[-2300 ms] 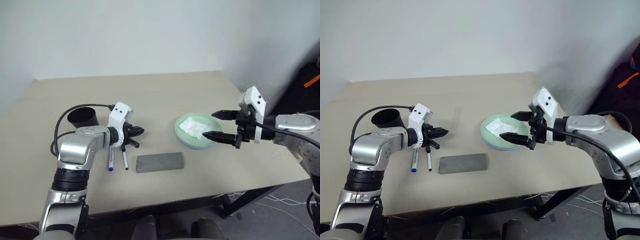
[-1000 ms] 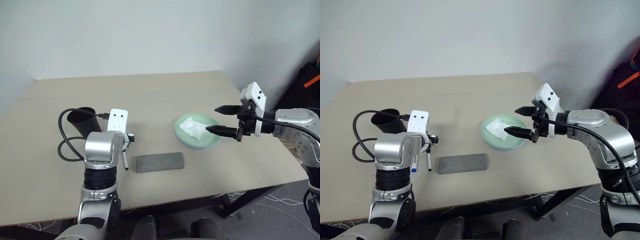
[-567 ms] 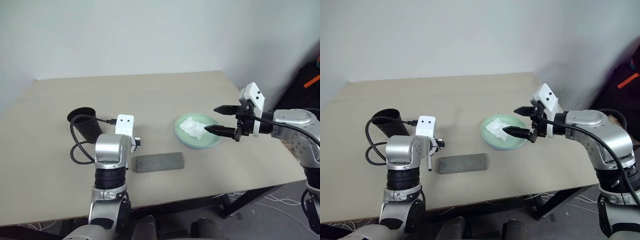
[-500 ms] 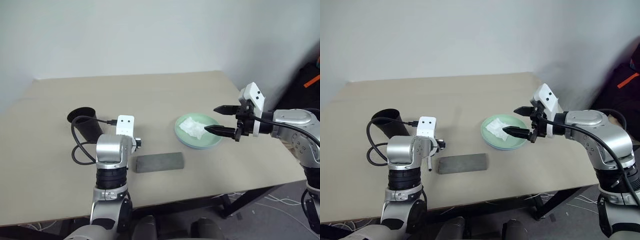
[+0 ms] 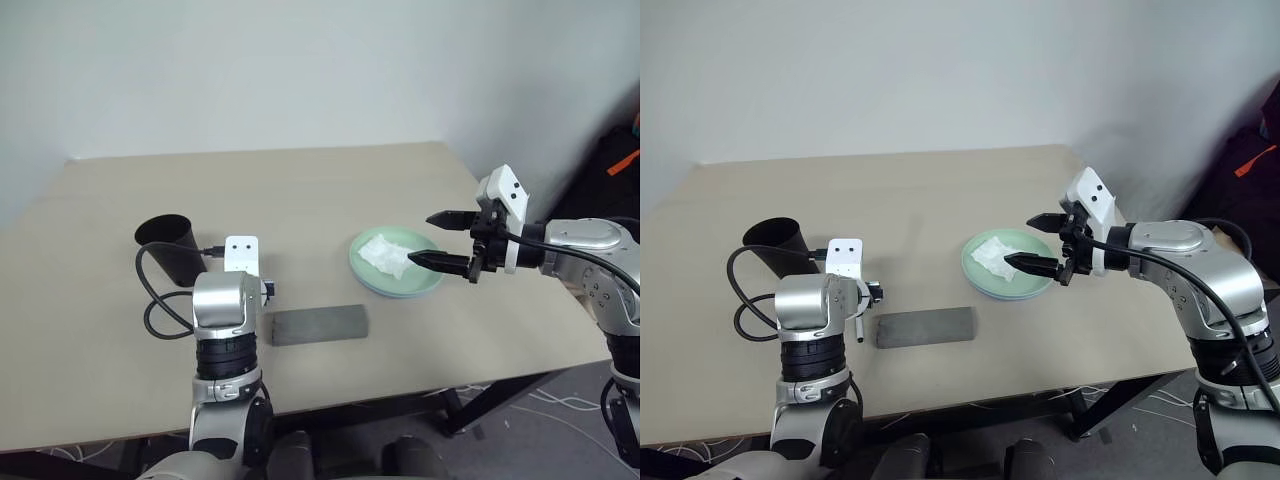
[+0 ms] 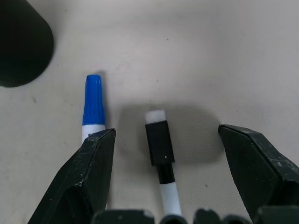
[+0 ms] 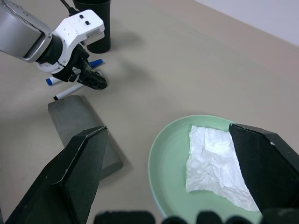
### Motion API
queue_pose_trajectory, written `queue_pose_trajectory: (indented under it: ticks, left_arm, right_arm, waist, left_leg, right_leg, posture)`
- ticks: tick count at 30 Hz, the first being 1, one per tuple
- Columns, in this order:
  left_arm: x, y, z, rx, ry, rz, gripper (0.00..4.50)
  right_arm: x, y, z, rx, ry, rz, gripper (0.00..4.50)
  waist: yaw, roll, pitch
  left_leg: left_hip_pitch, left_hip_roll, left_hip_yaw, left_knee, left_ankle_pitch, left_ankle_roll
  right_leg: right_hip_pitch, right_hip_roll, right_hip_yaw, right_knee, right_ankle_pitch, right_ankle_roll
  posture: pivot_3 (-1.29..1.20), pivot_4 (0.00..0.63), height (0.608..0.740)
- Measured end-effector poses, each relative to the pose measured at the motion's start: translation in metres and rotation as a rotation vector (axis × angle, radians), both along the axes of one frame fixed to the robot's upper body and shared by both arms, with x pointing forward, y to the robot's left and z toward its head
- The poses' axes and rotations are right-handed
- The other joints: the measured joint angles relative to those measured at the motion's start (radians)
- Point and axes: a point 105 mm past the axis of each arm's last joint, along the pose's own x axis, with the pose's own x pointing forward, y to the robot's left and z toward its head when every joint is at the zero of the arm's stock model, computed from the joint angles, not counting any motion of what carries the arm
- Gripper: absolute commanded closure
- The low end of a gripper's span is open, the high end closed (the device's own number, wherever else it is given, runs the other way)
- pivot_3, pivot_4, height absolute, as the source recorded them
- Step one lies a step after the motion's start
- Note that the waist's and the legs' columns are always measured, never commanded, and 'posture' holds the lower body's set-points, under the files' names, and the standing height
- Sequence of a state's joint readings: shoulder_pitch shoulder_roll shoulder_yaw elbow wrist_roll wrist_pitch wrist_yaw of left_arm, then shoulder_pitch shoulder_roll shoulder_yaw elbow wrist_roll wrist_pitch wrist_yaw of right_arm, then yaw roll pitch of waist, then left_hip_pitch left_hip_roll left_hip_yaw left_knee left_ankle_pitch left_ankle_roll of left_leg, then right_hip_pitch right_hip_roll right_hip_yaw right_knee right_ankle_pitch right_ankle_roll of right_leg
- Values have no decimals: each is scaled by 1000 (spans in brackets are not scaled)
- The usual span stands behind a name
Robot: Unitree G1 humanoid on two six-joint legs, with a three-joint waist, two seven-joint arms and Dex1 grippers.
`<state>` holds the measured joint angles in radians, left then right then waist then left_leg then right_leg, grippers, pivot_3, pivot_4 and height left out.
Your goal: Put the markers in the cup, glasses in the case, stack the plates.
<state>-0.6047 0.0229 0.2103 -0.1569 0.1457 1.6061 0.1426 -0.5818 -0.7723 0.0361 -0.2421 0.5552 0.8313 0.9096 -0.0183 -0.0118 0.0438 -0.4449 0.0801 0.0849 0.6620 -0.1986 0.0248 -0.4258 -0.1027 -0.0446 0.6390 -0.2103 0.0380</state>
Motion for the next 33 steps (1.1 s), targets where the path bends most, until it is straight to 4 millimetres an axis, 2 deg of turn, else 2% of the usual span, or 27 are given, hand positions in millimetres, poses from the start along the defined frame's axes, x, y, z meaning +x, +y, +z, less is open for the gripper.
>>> queue_pose_trajectory:
  ticks: [5,8,9,19,24,26,30,33]
  left_arm:
    - [0,-8,-2,-18,3,-11,3120]
    - [-1,-6,-2,-6,6,0,4258]
    - [-1,-6,-2,-8,6,-2,4411]
    - [-1,-5,-2,7,7,-30,4403]
    - [2,4,4,37,-6,-87,4403]
    - [10,4,15,20,-73,-152,4403]
    - [36,0,67,47,-335,-318,4403]
    - [48,-7,93,103,-459,-487,4403]
  right_arm:
    - [0,0,0,-1,0,1,0]
    - [0,0,0,-1,2,0,0]
    - [0,0,0,-1,3,0,0]
    - [0,0,0,-2,3,-1,0]
    - [0,0,0,-3,2,-3,0]
    - [0,0,0,-2,2,-5,0]
    - [1,0,0,0,0,-11,0]
    - [1,2,1,7,-5,-7,0]
  waist:
    - [0,0,0]
    - [-2,0,0]
    - [-2,0,0]
    - [-1,0,0]
    - [-1,0,0]
    - [0,0,0]
    - [1,0,0]
    - [0,0,0]
  left_leg:
    - [0,0,0,0,0,0]
    - [0,0,0,0,0,0]
    - [0,0,0,0,0,0]
    - [0,0,-1,0,0,0]
    - [0,0,-1,0,0,0]
    - [0,0,-1,0,0,0]
    - [0,0,-1,0,0,0]
    - [0,0,0,-1,0,0]
  right_leg:
    - [0,0,0,0,0,0]
    - [0,0,0,0,0,0]
    - [0,0,0,0,0,0]
    - [0,0,0,0,0,0]
    - [-1,0,0,0,0,0]
    - [-1,0,0,0,0,0]
    - [0,0,0,0,0,0]
    - [-1,0,0,0,0,0]
  posture:
    - [0,0,740]
    - [0,0,740]
    - [0,0,740]
    - [0,0,740]
    - [0,0,740]
    - [0,0,740]
    - [0,0,740]
    - [0,0,740]
